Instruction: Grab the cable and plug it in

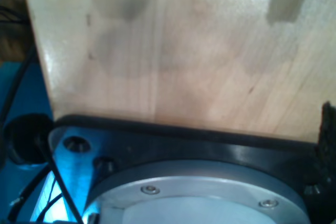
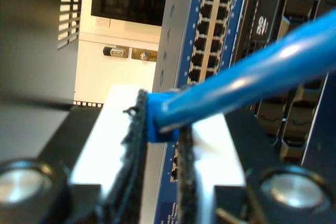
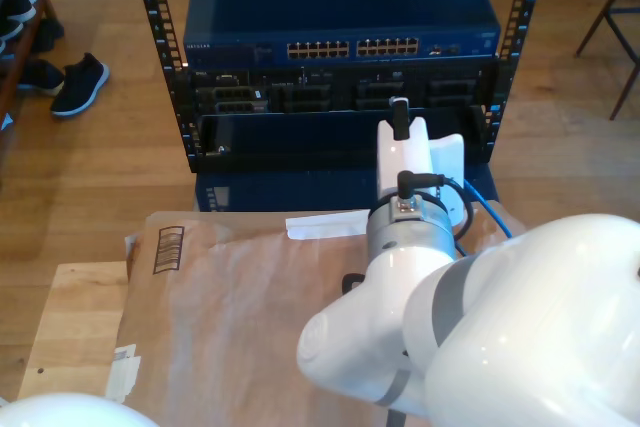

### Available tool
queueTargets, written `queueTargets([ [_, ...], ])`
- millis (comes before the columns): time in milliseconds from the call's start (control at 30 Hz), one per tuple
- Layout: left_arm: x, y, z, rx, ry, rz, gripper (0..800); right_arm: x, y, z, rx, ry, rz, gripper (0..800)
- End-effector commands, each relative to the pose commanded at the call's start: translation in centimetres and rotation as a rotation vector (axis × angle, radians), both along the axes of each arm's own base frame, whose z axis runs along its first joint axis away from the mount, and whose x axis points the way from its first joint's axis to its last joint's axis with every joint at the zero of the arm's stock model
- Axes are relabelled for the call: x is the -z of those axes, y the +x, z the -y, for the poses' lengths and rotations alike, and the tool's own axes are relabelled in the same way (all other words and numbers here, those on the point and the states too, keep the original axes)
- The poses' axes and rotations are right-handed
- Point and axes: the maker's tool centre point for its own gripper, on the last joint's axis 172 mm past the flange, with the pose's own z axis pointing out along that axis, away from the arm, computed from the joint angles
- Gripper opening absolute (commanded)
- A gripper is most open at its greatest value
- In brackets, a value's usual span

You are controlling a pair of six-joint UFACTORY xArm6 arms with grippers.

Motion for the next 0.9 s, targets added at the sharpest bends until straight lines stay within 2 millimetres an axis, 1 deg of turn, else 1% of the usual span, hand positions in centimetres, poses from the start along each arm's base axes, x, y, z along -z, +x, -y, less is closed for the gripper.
queueTargets([
  [133, 0.0, 0.0, 0.0, -0.003, 0.000, 0.001, 799, 0.3, 0.4, 0.8, 0.018, -0.002, -0.004, 1],
  [233, 0.0, 0.0, 0.0, -0.001, 0.000, 0.001, 799, -0.1, 1.0, 1.3, 0.035, 0.008, 0.005, 1],
  [267, 0.0, 0.0, 0.0, 0.000, 0.000, 0.000, 799, 0.5, 1.5, 1.2, 0.041, 0.002, 0.000, 1],
  [333, 0.0, 0.0, 0.0, 0.000, 0.000, 0.002, 799, 1.7, 2.5, 0.4, 0.041, -0.009, -0.008, 1],
  [400, 0.0, 0.0, 0.0, -0.001, 0.000, 0.001, 799, 2.4, 3.5, -0.5, 0.044, -0.007, -0.006, 1],
  [467, 0.0, 0.0, 0.0, -0.001, 0.000, 0.001, 799, 3.8, 4.8, -1.2, 0.050, -0.011, -0.011, 1],
  [500, 0.0, 0.0, 0.0, -0.001, 0.000, 0.001, 799, 3.8, 5.6, -1.5, 0.059, 0.000, -0.003, 1],
  [533, 0.0, 0.0, 0.0, -0.001, 0.000, 0.001, 799, 2.9, 6.3, -1.7, 0.066, 0.022, 0.015, 1],
  [567, 0.0, 0.0, 0.0, -0.001, 0.000, 0.001, 799, 2.8, 6.6, -1.9, 0.067, 0.028, 0.020, 1],
  [600, 0.0, 0.0, 0.0, -0.001, 0.000, 0.001, 799, 3.3, 6.8, -2.0, 0.067, 0.023, 0.016, 1],
  [700, 0.0, 0.0, 0.0, -0.001, 0.000, 0.001, 799, 3.1, 7.0, -2.3, 0.063, 0.027, 0.023, 1],
  [767, 0.0, 0.0, 0.0, -0.001, 0.000, 0.001, 799, 2.4, 6.9, -2.6, 0.057, 0.032, 0.030, 0],
  [867, 0.0, 0.0, 0.0, 0.001, 0.000, 0.001, 799, 2.2, 5.5, -3.8, 0.021, 0.002, 0.007, 0],
  [900, 0.0, 0.0, 0.0, 0.000, 0.000, 0.000, 799, 2.1, 5.0, -3.6, 0.015, -0.012, -0.001, 0],
])
